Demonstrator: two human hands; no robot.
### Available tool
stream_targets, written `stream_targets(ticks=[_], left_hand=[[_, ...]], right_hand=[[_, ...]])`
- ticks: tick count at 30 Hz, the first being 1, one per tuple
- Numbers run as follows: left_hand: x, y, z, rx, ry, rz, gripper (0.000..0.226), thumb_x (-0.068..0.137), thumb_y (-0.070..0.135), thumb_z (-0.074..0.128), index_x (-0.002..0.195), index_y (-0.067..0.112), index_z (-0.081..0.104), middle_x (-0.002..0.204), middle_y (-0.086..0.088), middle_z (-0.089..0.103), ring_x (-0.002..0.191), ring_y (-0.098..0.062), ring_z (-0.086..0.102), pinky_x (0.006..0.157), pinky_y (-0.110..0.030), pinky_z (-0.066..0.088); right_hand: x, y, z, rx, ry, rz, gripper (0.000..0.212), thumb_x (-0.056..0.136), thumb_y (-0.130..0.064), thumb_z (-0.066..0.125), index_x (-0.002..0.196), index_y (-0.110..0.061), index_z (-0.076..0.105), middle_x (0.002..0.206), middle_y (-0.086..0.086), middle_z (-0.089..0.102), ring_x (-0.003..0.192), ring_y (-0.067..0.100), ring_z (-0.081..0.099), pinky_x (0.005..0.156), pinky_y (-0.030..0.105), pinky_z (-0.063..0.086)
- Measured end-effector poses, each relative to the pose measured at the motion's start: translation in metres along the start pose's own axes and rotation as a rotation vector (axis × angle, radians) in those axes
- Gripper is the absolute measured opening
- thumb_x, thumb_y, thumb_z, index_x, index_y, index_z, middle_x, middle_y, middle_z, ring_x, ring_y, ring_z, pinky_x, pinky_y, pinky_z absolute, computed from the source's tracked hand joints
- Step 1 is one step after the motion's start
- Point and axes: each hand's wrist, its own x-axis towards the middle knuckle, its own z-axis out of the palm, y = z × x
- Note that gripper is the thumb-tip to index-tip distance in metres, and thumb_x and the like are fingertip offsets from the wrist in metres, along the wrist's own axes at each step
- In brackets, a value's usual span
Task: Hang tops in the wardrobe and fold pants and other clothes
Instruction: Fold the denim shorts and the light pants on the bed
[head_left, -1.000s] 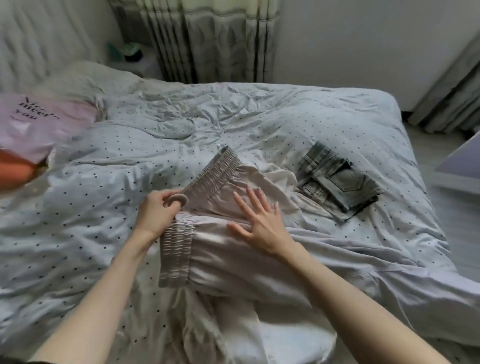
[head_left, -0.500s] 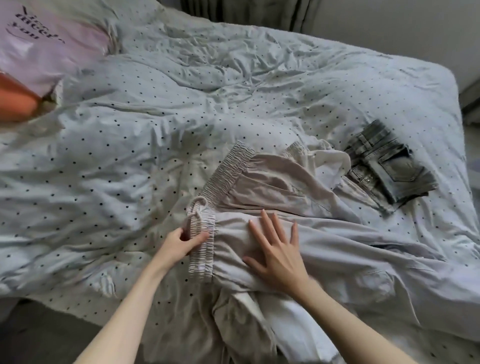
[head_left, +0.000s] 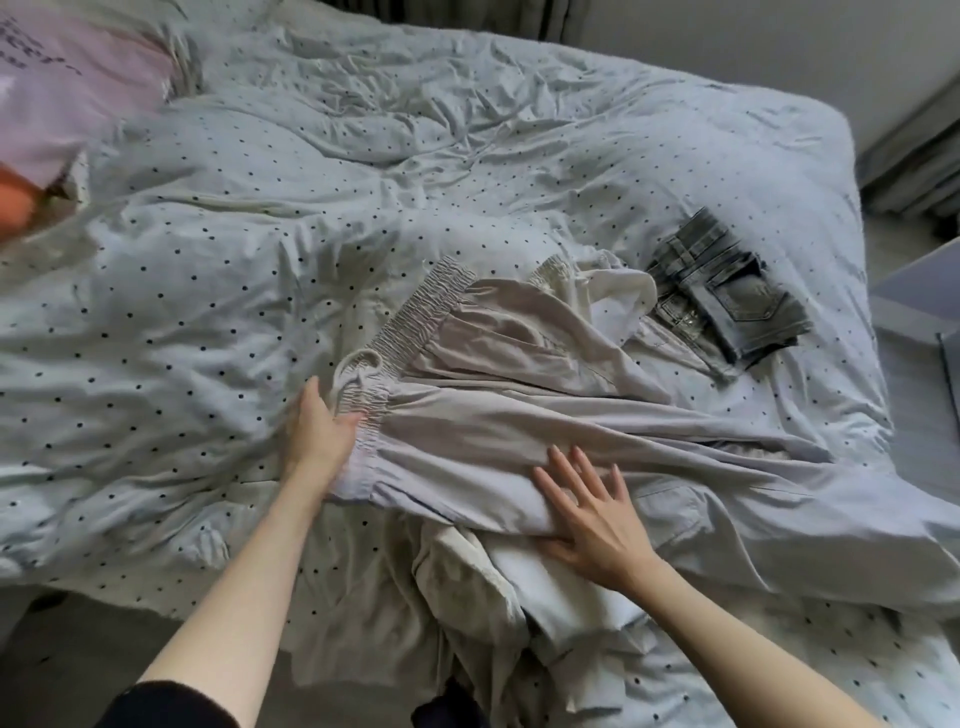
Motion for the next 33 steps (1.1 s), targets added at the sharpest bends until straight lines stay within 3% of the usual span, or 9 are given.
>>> stream_targets(ticks=[5,8,10,13,17,22,28,30,33], left_hand=[[-0.062,0.003,0.054,0.492,0.007,0.516,0.072,0.093,0.04,0.049,0.15,0.022,0.009,0.158,-0.009,0.0,0.145,-0.027,-0.003,0.114,-0.053,-0.002],[-0.098,0.004,0.096,0.734,-0.237,0.785,0.077,0.09,0.054,0.045,0.15,0.03,0.003,0.159,-0.006,-0.004,0.146,-0.025,-0.006,0.113,-0.053,-0.004],[-0.117,0.009,0.108,0.728,-0.256,0.83,0.071,0.089,0.029,0.055,0.149,0.031,0.017,0.156,-0.008,0.017,0.144,-0.027,0.015,0.111,-0.059,0.003],[-0.13,0.015,0.104,0.543,-0.061,0.941,0.059,0.064,-0.012,0.056,0.115,0.015,0.067,0.115,-0.014,0.066,0.104,-0.035,0.064,0.089,-0.063,0.044],[-0.146,0.011,0.097,0.462,-0.024,1.03,0.061,0.041,-0.026,0.068,0.091,0.009,0.074,0.104,-0.013,0.071,0.091,-0.037,0.068,0.074,-0.055,0.054],[-0.164,0.0,0.082,0.457,0.026,0.977,0.053,0.055,-0.017,0.055,0.091,0.016,0.075,0.109,-0.006,0.07,0.093,-0.03,0.069,0.077,-0.043,0.054],[-0.184,-0.005,0.09,0.935,-0.262,0.491,0.074,0.089,0.009,0.045,0.15,0.03,0.008,0.156,-0.006,0.014,0.141,-0.025,0.02,0.113,-0.046,0.019],[-0.204,0.01,0.112,0.891,-0.283,0.523,0.084,0.089,0.013,0.048,0.149,0.032,-0.008,0.158,-0.009,-0.009,0.145,-0.03,0.001,0.111,-0.057,0.009],[-0.25,0.037,0.164,0.876,-0.314,0.806,0.082,0.09,0.019,0.048,0.148,0.032,-0.008,0.158,-0.006,-0.01,0.146,-0.025,-0.004,0.111,-0.059,0.001]], right_hand=[[-0.007,-0.003,0.003,0.12,0.08,0.15,0.044,0.098,-0.03,0.036,0.142,-0.03,0.036,0.159,0.005,0.009,0.144,0.021,0.019,0.111,0.038,0.021],[-0.016,-0.007,-0.001,0.205,0.22,0.173,0.029,0.096,-0.028,0.045,0.119,-0.016,0.058,0.126,0.01,0.059,0.114,0.025,0.055,0.087,0.033,0.04],[-0.032,-0.008,-0.002,0.212,0.38,0.149,0.01,0.082,-0.018,0.068,0.083,-0.009,0.063,0.079,0.01,0.067,0.074,0.029,0.065,0.057,0.032,0.044],[-0.054,-0.003,0.004,0.157,0.538,0.073,0.031,0.054,-0.008,0.085,0.055,-0.011,0.054,0.047,0.006,0.052,0.042,0.027,0.052,0.036,0.025,0.034],[-0.072,0.012,0.019,0.023,0.498,0.029,0.015,0.057,-0.009,0.072,0.059,-0.013,0.058,0.056,0.004,0.056,0.052,0.025,0.055,0.047,0.026,0.042],[-0.083,0.049,0.038,0.103,0.308,0.231,0.02,0.084,-0.007,0.052,0.099,-0.007,0.065,0.101,0.014,0.059,0.1,0.031,0.056,0.082,0.037,0.037],[-0.14,0.099,0.051,0.054,0.109,0.277,0.025,0.088,-0.01,0.039,0.104,-0.018,0.058,0.108,0.002,0.064,0.102,0.024,0.058,0.085,0.033,0.042],[-0.16,0.101,0.057,0.079,0.08,0.225,0.021,0.09,-0.008,0.039,0.102,-0.016,0.054,0.101,0.003,0.066,0.092,0.026,0.062,0.07,0.032,0.045],[-0.185,0.098,0.061,0.149,0.197,0.151,0.016,0.085,-0.004,0.049,0.095,-0.011,0.058,0.078,0.006,0.068,0.069,0.027,0.065,0.055,0.031,0.045]])
